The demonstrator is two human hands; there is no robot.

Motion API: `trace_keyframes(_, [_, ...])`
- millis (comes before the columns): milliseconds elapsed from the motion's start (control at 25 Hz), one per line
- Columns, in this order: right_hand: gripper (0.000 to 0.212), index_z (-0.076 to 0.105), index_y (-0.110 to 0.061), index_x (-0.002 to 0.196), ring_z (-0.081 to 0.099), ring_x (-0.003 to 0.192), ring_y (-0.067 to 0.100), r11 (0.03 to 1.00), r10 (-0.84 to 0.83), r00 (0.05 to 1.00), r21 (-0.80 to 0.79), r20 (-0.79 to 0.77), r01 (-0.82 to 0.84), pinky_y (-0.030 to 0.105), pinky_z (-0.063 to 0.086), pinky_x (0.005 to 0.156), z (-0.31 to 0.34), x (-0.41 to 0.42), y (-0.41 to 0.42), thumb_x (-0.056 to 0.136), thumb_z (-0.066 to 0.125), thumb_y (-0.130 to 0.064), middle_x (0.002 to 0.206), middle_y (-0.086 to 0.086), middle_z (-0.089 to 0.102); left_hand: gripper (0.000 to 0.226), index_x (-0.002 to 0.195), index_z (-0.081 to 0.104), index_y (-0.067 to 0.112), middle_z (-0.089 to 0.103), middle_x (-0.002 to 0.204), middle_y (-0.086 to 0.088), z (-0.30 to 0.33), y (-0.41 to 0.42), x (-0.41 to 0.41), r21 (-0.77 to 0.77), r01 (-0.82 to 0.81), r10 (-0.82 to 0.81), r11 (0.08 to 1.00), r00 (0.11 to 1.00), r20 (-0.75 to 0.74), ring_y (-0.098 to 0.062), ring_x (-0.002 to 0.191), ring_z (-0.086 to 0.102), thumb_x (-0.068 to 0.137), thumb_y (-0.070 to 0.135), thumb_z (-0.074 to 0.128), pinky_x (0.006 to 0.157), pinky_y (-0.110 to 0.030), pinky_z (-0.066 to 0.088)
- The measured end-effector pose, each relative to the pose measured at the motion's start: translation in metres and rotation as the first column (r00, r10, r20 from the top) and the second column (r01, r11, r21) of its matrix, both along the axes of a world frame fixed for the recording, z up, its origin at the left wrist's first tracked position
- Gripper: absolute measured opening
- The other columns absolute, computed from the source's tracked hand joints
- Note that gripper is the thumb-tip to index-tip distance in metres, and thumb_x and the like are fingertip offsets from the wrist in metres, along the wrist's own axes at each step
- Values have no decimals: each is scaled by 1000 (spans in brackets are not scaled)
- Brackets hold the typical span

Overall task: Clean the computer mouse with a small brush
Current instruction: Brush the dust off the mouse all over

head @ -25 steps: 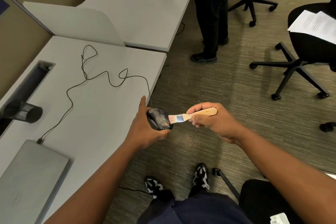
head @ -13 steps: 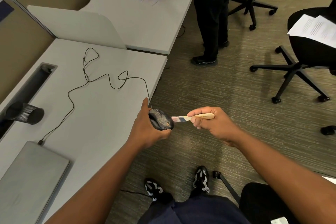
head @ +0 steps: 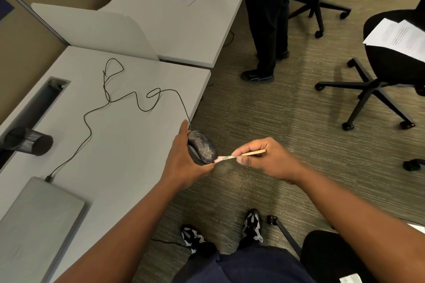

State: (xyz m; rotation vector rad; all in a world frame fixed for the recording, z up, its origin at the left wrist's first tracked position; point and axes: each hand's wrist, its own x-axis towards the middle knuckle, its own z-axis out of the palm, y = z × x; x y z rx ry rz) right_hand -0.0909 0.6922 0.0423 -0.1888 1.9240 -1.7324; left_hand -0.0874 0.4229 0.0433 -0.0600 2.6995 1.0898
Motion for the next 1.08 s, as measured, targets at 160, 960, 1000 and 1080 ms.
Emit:
trace_keyframes(160, [14, 83, -25, 99, 50, 60, 14, 997, -53, 998, -48, -26, 52, 25, 40, 56, 5, -1, 0, 96, 75, -13, 72, 4, 68, 148, 170, 3, 34, 41, 166, 1, -1, -1, -2, -6, -3, 3, 1000, 1000, -11, -19, 150, 44, 62, 47, 103, 122, -41, 41])
trace_keyframes(960, [16, 79, -25, 114, 59, 65, -2, 964, 189, 952, 231, -239, -133, 15, 42, 59, 30, 1, -35, 103, 66, -25, 84, -17, 74, 151, 168, -6, 40, 36, 170, 0, -8, -6, -1, -2, 27, -27, 1000, 1000, -6, -21, 152, 42, 59, 51, 99, 111, -29, 40])
trace_keyframes(1000, [16, 78, -27, 113, 56, 63, 0, 965, 186, 954, 227, -235, -133, 17, 42, 58, 30, 1, -33, 103, 66, -25, 83, -8, 74, 151, 169, -5, 39, 37, 169, 0, -7, -5, -1, -3, 30, -30, 1000, 1000, -8, -21, 152, 42, 59, 52, 97, 110, -29, 40])
trace_keyframes(1080, [15, 78, -27, 112, 51, 57, 0, 972, 169, 960, 202, -223, -124, 18, 39, 55, 29, 2, -31, 103, 66, -25, 75, -5, 70, 150, 169, -4, 37, 39, 167, 0, -5, -4, 0, -5, 34, -34, 999, 999, -14, -20, 149, 44, 57, 55, 94, 109, -28, 42])
